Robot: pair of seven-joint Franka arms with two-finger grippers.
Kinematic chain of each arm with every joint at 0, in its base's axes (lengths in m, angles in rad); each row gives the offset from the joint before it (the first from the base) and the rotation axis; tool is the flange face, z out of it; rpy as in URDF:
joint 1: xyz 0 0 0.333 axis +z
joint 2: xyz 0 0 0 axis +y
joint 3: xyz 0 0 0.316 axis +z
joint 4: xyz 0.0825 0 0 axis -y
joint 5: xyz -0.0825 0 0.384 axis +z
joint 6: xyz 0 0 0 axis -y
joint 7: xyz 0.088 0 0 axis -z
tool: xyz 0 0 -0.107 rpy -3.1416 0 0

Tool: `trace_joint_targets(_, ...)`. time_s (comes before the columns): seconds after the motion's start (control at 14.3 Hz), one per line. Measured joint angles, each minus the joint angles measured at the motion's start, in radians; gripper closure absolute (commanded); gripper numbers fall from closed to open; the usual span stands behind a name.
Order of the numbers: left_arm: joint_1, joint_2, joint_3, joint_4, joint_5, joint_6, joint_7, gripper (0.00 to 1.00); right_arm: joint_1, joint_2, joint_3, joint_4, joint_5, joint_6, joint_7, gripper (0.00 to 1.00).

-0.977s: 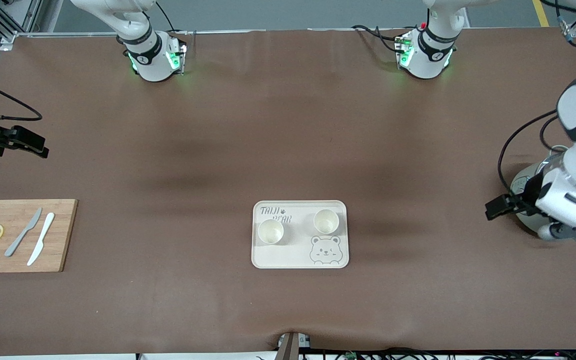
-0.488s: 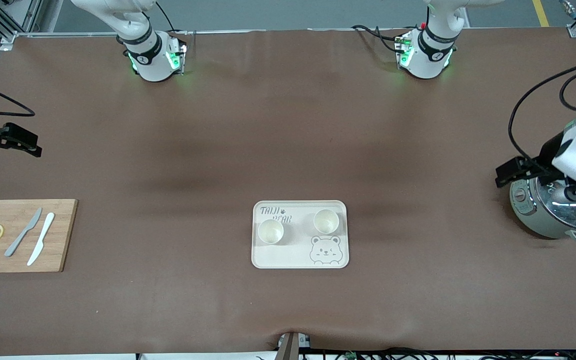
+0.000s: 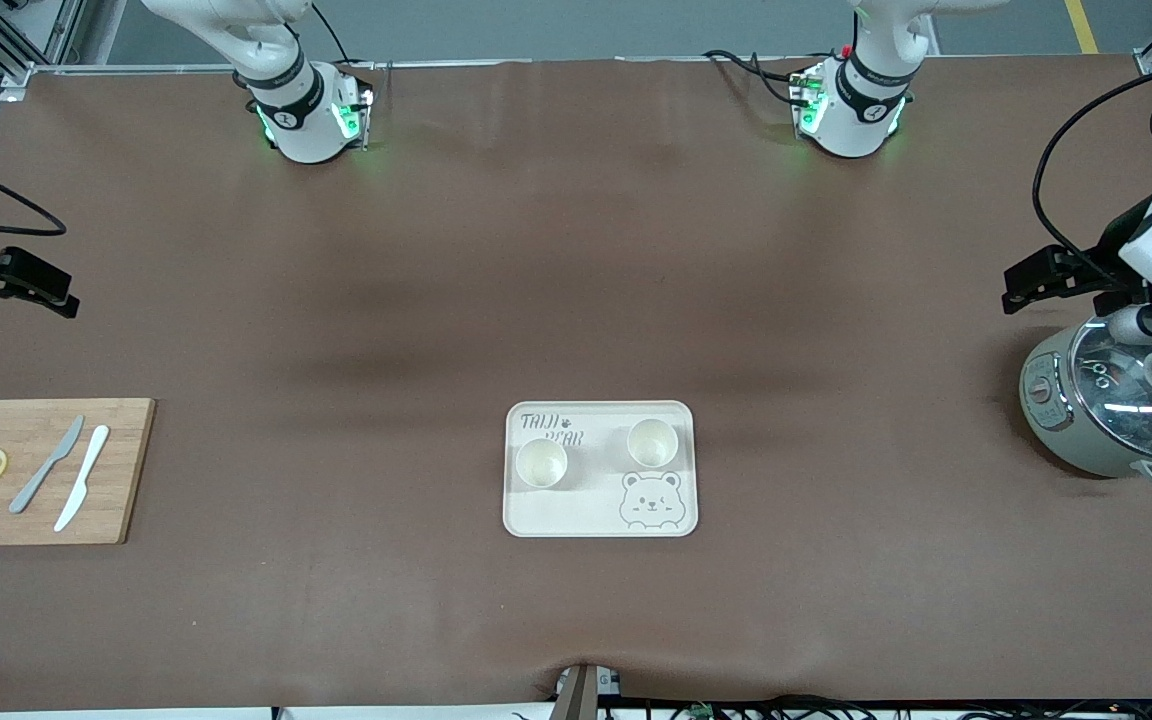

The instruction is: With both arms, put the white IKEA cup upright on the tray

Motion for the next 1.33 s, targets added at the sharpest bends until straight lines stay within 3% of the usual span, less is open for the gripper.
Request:
trace_joint_targets(0.42, 0.001, -0.038, 0.013, -0.078, 0.005, -0.005, 0.087, 0.00, -0.001, 0.000, -0.001, 0.000, 0.000, 0.000, 0.001, 0.00)
trace_joint_targets(1.33, -0.007, -0.058, 0.053, -0.070, -0.010, 0.004, 0.089, 0.00, -0.001, 0.000, -0.001, 0.000, 0.000, 0.013, 0.001, 0.00)
